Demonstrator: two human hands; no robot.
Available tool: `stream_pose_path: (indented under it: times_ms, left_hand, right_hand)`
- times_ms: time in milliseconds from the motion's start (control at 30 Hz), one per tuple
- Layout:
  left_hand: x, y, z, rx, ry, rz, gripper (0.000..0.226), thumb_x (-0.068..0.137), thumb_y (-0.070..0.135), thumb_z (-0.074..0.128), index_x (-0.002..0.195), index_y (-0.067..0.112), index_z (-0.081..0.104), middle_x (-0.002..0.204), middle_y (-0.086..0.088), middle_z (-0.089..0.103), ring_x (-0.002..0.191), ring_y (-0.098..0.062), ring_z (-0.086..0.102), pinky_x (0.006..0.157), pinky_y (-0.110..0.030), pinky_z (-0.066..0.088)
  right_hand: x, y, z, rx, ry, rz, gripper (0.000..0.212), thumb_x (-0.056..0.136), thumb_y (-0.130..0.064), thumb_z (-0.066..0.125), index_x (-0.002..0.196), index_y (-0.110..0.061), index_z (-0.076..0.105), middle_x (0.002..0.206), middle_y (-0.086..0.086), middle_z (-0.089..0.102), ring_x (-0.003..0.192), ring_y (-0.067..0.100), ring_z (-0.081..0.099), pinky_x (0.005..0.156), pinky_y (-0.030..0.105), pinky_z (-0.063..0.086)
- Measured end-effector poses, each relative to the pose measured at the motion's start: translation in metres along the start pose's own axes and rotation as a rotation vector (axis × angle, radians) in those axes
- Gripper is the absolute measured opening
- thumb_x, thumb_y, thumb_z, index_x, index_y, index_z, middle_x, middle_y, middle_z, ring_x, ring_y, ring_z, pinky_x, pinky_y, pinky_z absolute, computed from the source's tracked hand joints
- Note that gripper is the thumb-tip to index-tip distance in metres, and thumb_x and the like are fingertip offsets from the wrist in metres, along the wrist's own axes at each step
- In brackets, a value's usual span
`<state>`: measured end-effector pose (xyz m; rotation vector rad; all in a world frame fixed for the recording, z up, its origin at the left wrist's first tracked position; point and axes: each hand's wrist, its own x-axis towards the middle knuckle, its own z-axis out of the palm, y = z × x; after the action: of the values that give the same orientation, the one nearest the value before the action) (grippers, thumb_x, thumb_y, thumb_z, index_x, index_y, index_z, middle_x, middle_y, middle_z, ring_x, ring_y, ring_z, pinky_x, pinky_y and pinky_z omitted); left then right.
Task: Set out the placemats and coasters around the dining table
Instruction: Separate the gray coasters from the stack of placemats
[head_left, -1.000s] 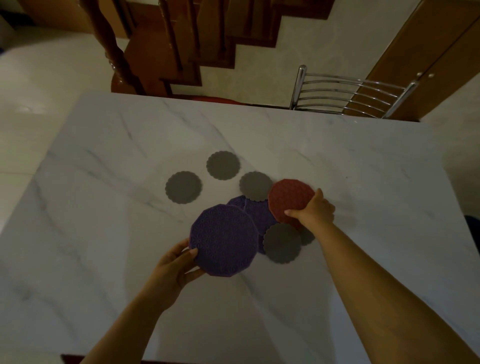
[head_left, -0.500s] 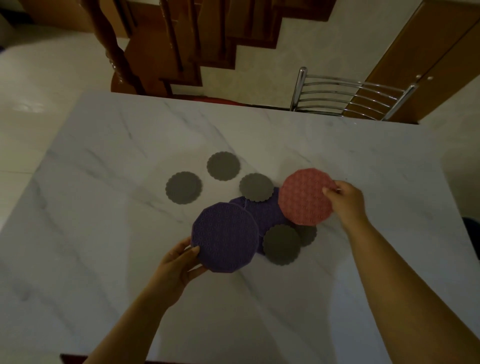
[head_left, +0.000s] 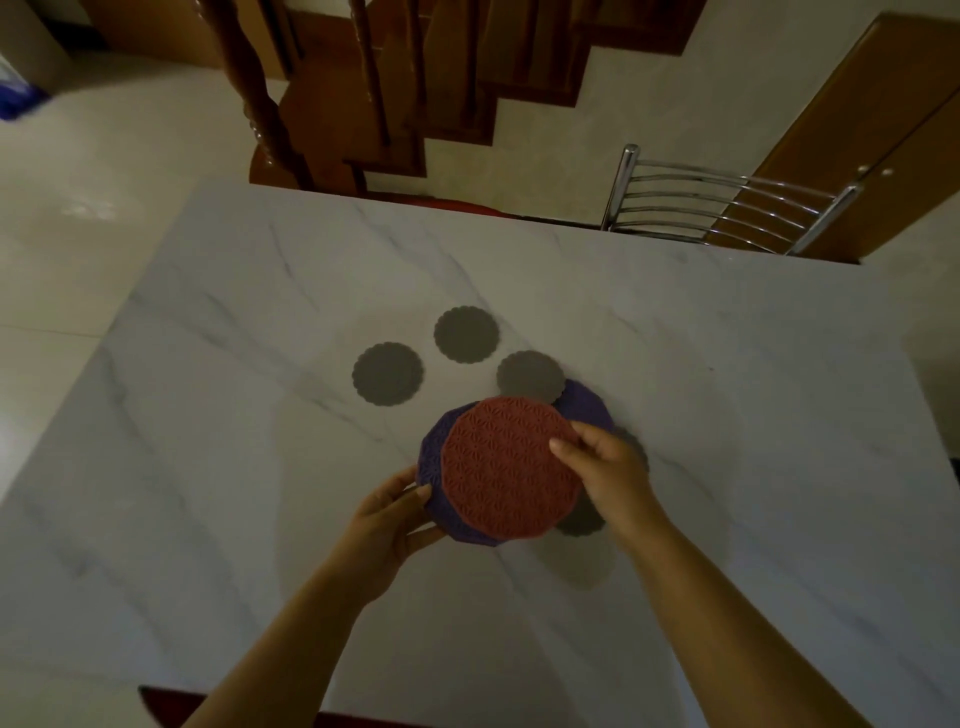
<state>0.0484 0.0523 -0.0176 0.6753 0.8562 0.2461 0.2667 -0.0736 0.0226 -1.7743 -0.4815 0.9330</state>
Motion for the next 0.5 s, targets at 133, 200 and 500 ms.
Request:
stream_pose_path:
  times_ms: [133, 200, 500]
  left_hand:
    - [-0.002, -0.001, 0.002, -0.001, -0.024, -0.001, 0.032, 0.080, 0.014, 0.060, 0.112, 0.012, 0.066, 0.100, -0.007, 0.075, 0.087, -0.021, 0.073, 0.068, -0.033, 0.060]
    - [-0.004, -0.001, 0.001, -0.005, -0.027, -0.002, 0.032, 0.081, 0.015, 0.059, 0.112, 0.012, 0.066, 0.099, -0.007, 0.075, 0.086, -0.021, 0.073, 0.068, -0.033, 0.060]
    - [-0.006, 0.001, 0.001, 0.069, -0.003, -0.028, 0.025, 0.096, 0.008, 0.046, 0.111, 0.012, 0.066, 0.095, -0.006, 0.075, 0.083, -0.019, 0.072, 0.068, -0.034, 0.060]
  right_hand:
    - [-0.005, 0.007, 0.009, -0.054, 0.013, -0.036, 0.023, 0.086, -0.015, 0.064, 0.093, -0.036, 0.069, 0.078, -0.030, 0.069, 0.076, -0.015, 0.062, 0.062, 0.002, 0.044]
    - [-0.008, 0.009, 0.011, -0.056, 0.006, -0.030, 0.023, 0.087, -0.016, 0.063, 0.108, -0.026, 0.068, 0.089, -0.026, 0.067, 0.079, -0.014, 0.063, 0.064, 0.003, 0.045]
    - [-0.014, 0.014, 0.018, -0.235, 0.002, -0.081, 0.028, 0.088, -0.020, 0.062, 0.116, -0.026, 0.063, 0.104, -0.013, 0.064, 0.101, 0.009, 0.061, 0.083, 0.014, 0.049]
